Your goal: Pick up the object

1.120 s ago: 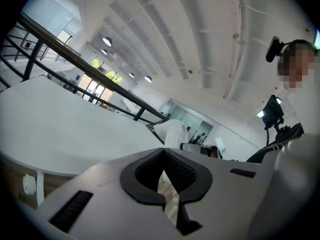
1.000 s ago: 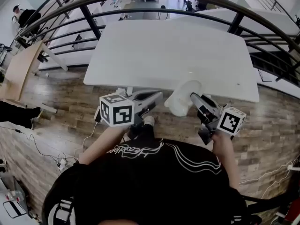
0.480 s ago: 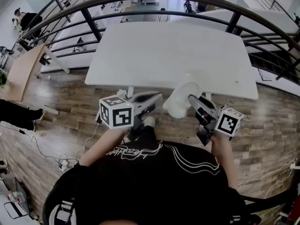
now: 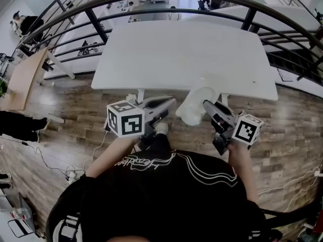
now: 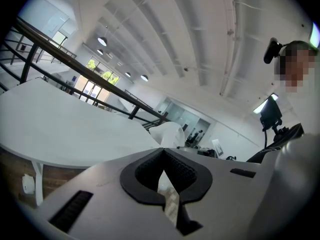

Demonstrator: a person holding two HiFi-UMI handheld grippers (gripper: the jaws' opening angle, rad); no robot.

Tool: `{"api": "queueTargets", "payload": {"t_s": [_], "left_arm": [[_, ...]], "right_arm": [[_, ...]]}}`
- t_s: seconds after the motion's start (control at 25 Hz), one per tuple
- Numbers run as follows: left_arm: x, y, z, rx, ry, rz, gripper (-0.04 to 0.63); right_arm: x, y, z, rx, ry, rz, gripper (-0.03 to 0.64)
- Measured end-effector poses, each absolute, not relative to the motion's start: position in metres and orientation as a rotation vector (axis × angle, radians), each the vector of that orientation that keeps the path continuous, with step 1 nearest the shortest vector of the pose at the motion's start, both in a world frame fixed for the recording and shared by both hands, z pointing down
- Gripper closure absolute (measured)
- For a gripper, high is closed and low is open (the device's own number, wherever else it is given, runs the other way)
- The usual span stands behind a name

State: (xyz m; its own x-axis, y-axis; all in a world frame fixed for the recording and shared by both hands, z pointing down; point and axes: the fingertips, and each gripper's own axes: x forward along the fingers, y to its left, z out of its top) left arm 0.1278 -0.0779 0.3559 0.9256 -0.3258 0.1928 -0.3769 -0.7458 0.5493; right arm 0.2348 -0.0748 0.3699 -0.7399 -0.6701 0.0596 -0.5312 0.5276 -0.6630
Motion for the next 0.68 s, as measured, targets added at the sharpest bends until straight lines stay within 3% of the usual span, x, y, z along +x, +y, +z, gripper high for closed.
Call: {"api": "queueTargets", "payload": {"t_s": [0.68], "left_arm": [[0.1283,-0.0744,0.3504,2.451,-0.49,0.117,0.588]], "right_arm": [[0.2331,-0.0711,0.3659,-1.039,2.586,-1.047,0.494]]}}
